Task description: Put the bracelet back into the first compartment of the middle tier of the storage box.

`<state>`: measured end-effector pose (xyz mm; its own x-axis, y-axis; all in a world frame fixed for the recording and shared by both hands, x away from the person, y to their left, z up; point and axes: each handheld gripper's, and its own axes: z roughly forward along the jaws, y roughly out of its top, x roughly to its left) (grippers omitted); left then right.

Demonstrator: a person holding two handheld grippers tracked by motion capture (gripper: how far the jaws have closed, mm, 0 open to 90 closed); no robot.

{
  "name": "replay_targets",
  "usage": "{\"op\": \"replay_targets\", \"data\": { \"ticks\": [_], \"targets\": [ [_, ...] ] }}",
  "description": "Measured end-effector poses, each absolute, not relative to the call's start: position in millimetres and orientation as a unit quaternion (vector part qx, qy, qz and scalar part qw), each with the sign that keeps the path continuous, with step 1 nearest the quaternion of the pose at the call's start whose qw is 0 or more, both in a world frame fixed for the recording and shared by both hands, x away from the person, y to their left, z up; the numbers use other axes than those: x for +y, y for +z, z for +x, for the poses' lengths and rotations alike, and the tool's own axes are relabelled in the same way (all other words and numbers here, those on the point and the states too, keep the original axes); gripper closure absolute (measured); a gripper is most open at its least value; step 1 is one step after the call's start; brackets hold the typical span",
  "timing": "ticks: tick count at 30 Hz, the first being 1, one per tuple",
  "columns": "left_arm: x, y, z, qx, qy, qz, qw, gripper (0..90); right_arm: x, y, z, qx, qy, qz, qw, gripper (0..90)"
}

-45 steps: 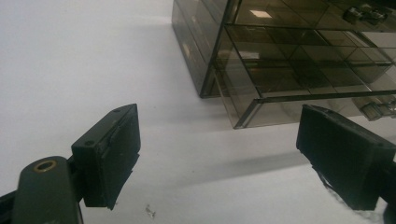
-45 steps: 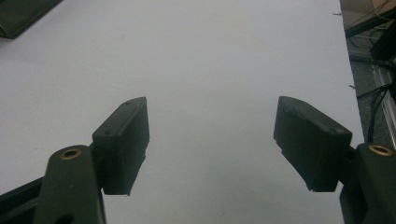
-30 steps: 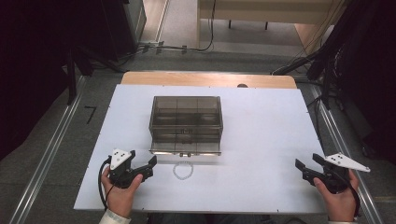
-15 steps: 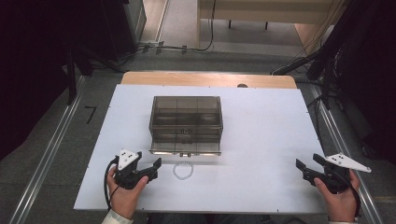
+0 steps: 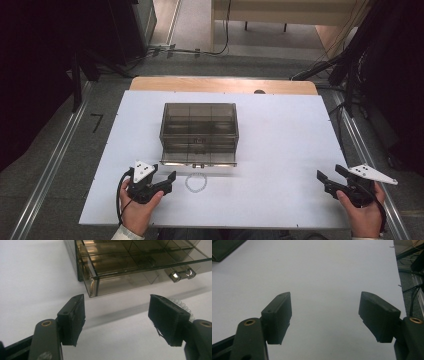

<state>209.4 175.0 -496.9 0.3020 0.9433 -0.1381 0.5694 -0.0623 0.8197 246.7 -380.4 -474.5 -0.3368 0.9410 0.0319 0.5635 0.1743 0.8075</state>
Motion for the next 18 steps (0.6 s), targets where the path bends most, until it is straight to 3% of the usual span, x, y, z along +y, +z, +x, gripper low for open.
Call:
{"op": "replay_targets", "data": {
  "ticks": [18],
  "targets": [
    [164.4, -500.5, 212.0, 0.530, 0.214, 0.715, 0.402, 40.9, -380.4, -474.6, 247.0, 0.725, 0.378, 0.518, 0.250, 25.0]
  ]
}}
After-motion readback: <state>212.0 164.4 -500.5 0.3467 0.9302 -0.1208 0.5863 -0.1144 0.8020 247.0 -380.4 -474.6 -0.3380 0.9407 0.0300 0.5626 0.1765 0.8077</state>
